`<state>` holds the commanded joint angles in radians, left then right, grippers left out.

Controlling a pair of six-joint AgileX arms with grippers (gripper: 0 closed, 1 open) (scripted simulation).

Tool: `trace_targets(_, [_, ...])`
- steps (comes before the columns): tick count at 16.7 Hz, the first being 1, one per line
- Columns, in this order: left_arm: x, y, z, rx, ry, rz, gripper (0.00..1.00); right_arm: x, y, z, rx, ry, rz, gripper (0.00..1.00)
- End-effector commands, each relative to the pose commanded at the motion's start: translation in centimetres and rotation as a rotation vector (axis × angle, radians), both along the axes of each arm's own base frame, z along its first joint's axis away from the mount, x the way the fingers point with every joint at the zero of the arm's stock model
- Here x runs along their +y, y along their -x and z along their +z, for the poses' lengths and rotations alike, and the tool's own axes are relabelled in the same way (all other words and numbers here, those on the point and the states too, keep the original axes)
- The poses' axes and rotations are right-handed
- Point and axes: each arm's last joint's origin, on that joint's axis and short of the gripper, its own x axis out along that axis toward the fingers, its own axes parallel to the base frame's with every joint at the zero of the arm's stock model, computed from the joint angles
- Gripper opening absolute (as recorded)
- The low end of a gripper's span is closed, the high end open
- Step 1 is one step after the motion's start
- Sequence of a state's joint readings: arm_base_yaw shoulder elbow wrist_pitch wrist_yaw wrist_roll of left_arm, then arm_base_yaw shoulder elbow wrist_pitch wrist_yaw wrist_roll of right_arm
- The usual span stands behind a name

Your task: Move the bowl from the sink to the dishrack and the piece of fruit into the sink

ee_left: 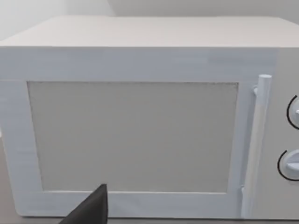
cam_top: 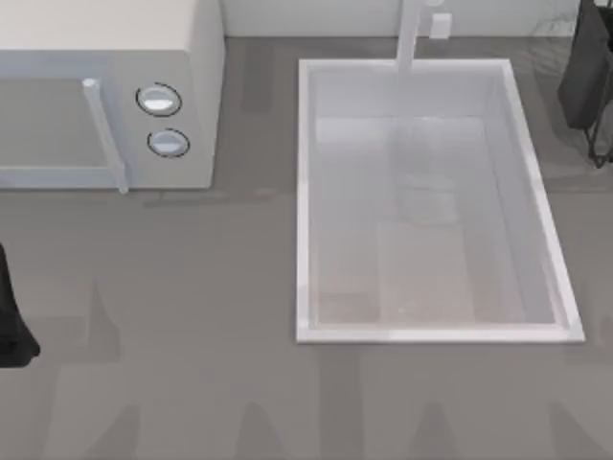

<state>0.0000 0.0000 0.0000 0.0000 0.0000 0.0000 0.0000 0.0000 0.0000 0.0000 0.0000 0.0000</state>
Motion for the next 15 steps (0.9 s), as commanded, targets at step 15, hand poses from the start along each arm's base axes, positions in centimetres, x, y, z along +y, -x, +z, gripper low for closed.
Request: trace_targets(15, [0.0,0.0,0.0,0.0,0.0,0.0,1.0,-0.04,-0.01,0.57,0.029,0.008,-0.002,1.0])
